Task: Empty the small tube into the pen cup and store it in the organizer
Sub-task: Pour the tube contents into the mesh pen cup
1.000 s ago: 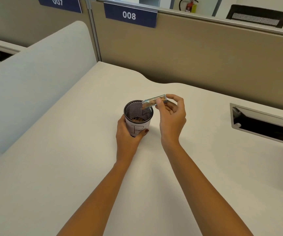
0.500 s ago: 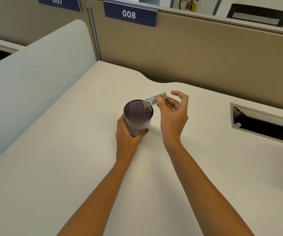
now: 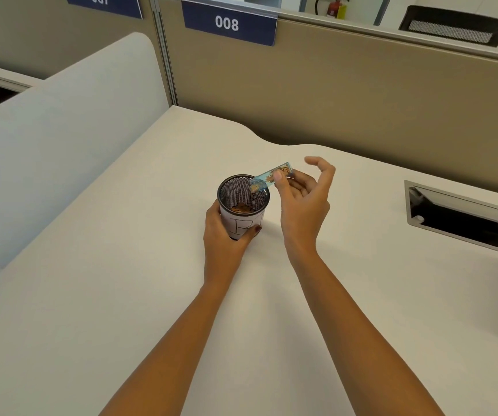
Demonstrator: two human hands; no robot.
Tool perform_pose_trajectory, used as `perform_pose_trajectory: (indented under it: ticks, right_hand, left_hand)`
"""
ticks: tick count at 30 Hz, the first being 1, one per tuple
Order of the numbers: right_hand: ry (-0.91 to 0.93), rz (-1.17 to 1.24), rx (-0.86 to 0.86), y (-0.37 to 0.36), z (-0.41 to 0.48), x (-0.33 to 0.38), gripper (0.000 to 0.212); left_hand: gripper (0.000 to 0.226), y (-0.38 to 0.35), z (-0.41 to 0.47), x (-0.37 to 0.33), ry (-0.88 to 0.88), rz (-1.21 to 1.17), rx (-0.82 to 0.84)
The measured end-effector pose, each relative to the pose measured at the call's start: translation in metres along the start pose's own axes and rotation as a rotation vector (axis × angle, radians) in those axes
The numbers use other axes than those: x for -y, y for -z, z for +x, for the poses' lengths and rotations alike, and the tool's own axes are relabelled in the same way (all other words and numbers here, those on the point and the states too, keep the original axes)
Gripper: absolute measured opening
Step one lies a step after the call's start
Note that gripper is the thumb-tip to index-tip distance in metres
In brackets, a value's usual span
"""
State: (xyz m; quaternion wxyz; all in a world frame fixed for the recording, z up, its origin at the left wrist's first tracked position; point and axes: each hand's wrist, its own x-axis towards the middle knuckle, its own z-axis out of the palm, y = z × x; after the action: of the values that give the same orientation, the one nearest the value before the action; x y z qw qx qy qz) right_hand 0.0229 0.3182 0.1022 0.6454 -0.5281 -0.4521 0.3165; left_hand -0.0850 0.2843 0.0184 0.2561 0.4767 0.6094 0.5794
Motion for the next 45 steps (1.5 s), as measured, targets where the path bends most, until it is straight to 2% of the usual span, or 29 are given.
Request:
perform_pose_trajectory:
  ticks: [3, 7, 10, 14, 17, 20, 23, 27, 30, 34, 38, 45]
  right_hand:
    - [0.013, -0.021, 0.011, 0.000, 0.000, -0.001, 0.029]
    - [0.022, -0.020, 0.006, 0.000, -0.002, 0.000, 0.038]
    - [0.027, -0.049, 0.024, -0.001, -0.002, -0.002, 0.027]
    - [0.021, -0.013, 0.007, -0.001, -0.002, -0.001, 0.033]
    - [0.035, -0.042, 0.029, 0.000, -0.003, -0.002, 0.027]
    - [0.057, -0.029, 0.024, 0.000, -0.004, 0.000, 0.036]
    - [0.086, -0.070, 0.052, 0.000, -0.006, -0.002, 0.030]
    - [0.108, -0.052, 0.031, 0.001, -0.008, -0.002, 0.040]
    - [0.126, -0.099, 0.050, 0.001, -0.007, -0.003, 0.028]
    - [0.106, -0.059, 0.026, 0.004, -0.005, 0.001, 0.039]
    - [0.004, 0.044, -0.023, 0.011, -0.011, 0.011, 0.042]
    - [-0.395, 0.319, -0.098, 0.049, -0.039, 0.030, 0.033]
  left_hand:
    - [0.082, 0.001, 0.000, 0.000, 0.000, -0.002, 0.004]
    - [0.082, 0.001, 0.000, 0.000, 0.001, -0.006, 0.001]
    - [0.082, 0.000, 0.000, 0.000, -0.003, 0.000, 0.001]
    - [0.083, 0.000, 0.000, -0.001, -0.006, 0.002, 0.000]
    - [0.083, 0.000, -0.001, -0.001, -0.003, 0.002, -0.001]
    - [0.083, 0.000, 0.000, -0.001, -0.004, 0.000, 0.001]
    - [0.083, 0.000, 0.000, -0.001, 0.007, -0.006, 0.002]
    - [0.084, 0.000, 0.000, 0.000, 0.007, -0.006, 0.007]
    - [0.084, 0.000, 0.000, 0.001, 0.010, -0.003, 0.008]
    - [0.084, -0.001, 0.000, 0.002, 0.003, 0.001, 0.006]
    - [0.086, 0.001, -0.001, -0.002, 0.006, -0.008, 0.022]
    - [0.100, 0.008, -0.018, -0.010, 0.045, -0.049, 0.039]
